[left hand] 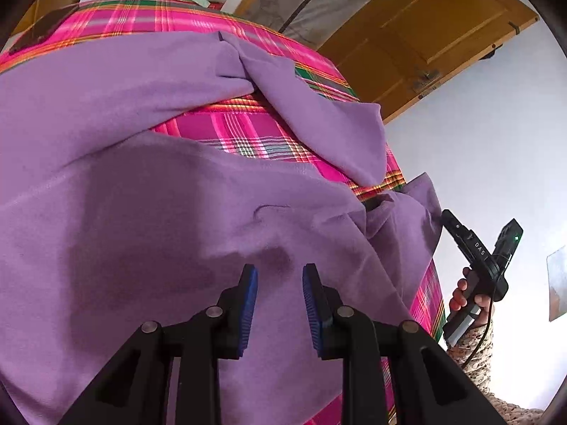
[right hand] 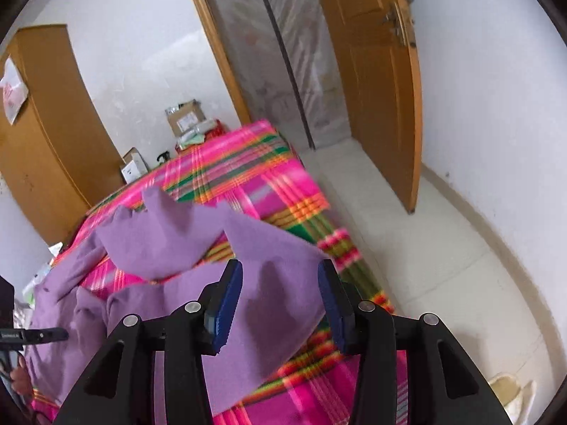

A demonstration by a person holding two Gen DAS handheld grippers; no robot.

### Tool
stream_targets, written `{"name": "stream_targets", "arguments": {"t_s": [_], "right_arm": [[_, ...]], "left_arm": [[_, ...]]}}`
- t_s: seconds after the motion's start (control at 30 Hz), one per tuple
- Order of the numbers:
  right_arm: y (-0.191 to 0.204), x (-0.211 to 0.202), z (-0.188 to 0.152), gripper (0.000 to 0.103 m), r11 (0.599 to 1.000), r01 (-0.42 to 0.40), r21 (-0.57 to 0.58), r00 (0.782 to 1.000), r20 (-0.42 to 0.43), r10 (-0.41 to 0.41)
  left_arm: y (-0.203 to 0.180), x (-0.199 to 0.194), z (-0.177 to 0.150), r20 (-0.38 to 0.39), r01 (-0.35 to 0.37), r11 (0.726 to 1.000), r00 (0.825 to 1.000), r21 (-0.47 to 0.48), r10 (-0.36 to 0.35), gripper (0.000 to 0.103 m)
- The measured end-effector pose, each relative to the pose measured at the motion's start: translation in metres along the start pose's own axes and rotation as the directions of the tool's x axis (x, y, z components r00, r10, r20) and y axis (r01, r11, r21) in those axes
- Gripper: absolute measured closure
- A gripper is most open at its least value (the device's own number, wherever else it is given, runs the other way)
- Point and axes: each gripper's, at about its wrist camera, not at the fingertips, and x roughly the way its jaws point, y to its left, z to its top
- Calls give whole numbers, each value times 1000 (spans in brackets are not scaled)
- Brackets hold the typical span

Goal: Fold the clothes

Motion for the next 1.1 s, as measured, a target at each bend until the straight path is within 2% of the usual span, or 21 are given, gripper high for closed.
{"name": "stream_targets", "arguments": {"t_s": [0.07,0.17,0.23,0.37,0.57,0.6,0.63,0.67,0.73,0.83,1.1], "right_arm": [[4,-1,5,57,998,43,-40,999,26,-42],[7,-5,10,55,996,52,-67,997,63,-47],[7,5,11,50,996,30,-85,999,23,-29],[3,35,15,50,994,0,-107,997,-83,-8],[4,56,17,50,993,4,-115,991,-134,-20],[2,57,17,54,995,0,-103,990,-139,-14],[1,59,18,63,996,-4,-91,990,-143,-9],[-2,58,19,68,997,-3,-80,991,-137,-8],[-7,55,20,91,998,0,-58,992,-124,-7],[-14,52,23,99,1000,4,-25,995,-104,-6],[-33,34,29,99,998,37,50,999,-29,-35]], "left_arm": [[-2,2,1,-1,6,1000,1000,0,-6,77],[-5,3,0,-3,17,1000,1000,5,-17,76],[-6,6,0,-11,21,1000,1000,4,-21,76],[-8,15,1,-30,25,1000,999,-4,-25,76],[-16,27,-2,-60,43,999,997,10,-42,75],[-17,27,-2,-57,44,999,997,11,-43,75],[-17,27,-2,-53,45,999,998,11,-45,74],[-17,27,-2,-51,49,999,998,7,-48,74],[-17,28,-2,-49,49,999,998,0,-49,74],[-16,27,-5,-45,47,999,998,-3,-47,74],[-19,34,-6,-40,56,998,998,-8,-56,74]]}}
